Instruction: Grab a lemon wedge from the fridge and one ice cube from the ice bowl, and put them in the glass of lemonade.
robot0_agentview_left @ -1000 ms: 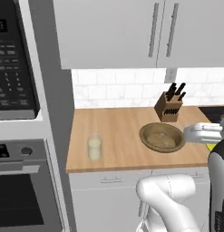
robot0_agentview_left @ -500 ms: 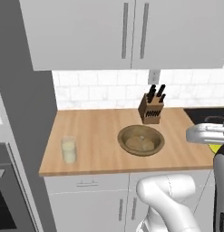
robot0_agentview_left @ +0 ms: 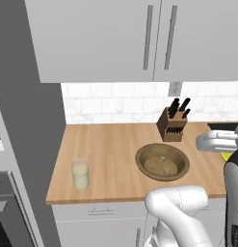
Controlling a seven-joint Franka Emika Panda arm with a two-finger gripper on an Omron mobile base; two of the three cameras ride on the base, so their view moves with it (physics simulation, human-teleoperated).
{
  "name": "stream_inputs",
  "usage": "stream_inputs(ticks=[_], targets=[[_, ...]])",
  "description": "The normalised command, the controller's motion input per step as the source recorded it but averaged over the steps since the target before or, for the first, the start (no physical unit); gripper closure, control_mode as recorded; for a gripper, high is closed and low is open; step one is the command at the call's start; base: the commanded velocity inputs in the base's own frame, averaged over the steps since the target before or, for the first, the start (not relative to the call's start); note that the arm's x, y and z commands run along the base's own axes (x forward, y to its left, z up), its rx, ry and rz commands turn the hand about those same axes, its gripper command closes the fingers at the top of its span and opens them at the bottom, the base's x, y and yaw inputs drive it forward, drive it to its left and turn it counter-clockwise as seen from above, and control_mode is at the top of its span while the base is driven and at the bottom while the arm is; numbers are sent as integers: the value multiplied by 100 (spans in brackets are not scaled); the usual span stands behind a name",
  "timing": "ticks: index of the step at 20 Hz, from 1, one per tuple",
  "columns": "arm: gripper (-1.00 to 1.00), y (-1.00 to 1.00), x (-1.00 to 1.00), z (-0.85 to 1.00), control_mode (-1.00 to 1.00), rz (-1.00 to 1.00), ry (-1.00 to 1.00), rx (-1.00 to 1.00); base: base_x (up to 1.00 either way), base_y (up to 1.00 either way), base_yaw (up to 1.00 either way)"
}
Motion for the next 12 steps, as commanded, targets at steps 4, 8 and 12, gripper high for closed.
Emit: stream_inputs(ticks=[4, 8, 12], targets=[[100, 0, 0, 0, 100, 0, 0, 0, 1, -3, 3], [100, 0, 0, 0, 100, 0, 0, 0, 0, 0, 0], [100, 0, 0, 0, 100, 0, 0, 0, 0, 0, 0]])
